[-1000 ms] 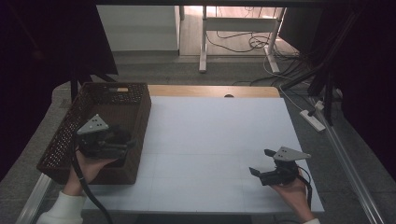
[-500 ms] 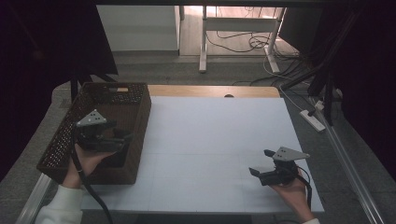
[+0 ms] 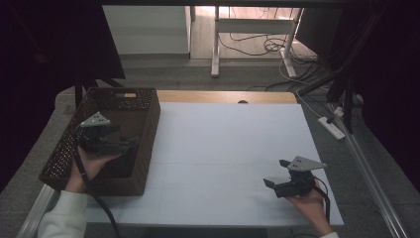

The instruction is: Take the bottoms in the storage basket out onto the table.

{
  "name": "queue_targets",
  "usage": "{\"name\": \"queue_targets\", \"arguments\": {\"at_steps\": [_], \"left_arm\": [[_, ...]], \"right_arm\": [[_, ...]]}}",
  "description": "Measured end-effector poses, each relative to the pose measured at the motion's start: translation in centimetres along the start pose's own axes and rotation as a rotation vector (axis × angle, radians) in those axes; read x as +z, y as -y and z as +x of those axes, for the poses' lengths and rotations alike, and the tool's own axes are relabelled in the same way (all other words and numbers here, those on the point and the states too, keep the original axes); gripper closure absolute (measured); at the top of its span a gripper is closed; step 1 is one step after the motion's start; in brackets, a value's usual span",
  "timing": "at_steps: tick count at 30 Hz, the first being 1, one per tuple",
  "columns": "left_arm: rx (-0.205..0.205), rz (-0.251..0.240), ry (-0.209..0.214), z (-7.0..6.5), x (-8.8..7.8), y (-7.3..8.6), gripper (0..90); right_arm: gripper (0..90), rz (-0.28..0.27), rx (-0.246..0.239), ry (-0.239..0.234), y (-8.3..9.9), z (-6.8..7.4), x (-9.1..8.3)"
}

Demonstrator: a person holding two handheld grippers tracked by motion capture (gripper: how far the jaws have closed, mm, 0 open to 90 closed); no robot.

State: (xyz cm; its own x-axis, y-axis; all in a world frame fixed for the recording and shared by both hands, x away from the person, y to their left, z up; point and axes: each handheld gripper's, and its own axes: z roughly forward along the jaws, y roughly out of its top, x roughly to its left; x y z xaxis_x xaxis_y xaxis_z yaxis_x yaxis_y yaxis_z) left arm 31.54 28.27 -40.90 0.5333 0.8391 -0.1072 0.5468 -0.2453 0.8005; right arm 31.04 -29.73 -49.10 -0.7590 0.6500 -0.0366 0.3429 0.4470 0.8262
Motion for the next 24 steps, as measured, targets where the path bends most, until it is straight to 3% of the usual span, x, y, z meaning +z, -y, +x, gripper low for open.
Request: {"name": "queue_targets", "arguments": {"at_steps": [7, 14, 24], "left_arm": [[0.004, 0.026, -0.001, 0.5, 0.5, 0.0, 11.5], [0.0, 0.081, -0.037, 1.2, 0.4, 0.5, 11.8], [0.019, 0.15, -0.029, 1.9, 0.4, 1.1, 11.7]], "right_arm": [[6.0, 0.001, 0.001, 0.003, 0.0, 0.0, -0.1], [6.0, 0.0, -0.001, 0.002, 0.0, 0.0, -0.1], [6.0, 0.008, 0.0, -0.001, 0.0, 0.0, 0.0]]}}
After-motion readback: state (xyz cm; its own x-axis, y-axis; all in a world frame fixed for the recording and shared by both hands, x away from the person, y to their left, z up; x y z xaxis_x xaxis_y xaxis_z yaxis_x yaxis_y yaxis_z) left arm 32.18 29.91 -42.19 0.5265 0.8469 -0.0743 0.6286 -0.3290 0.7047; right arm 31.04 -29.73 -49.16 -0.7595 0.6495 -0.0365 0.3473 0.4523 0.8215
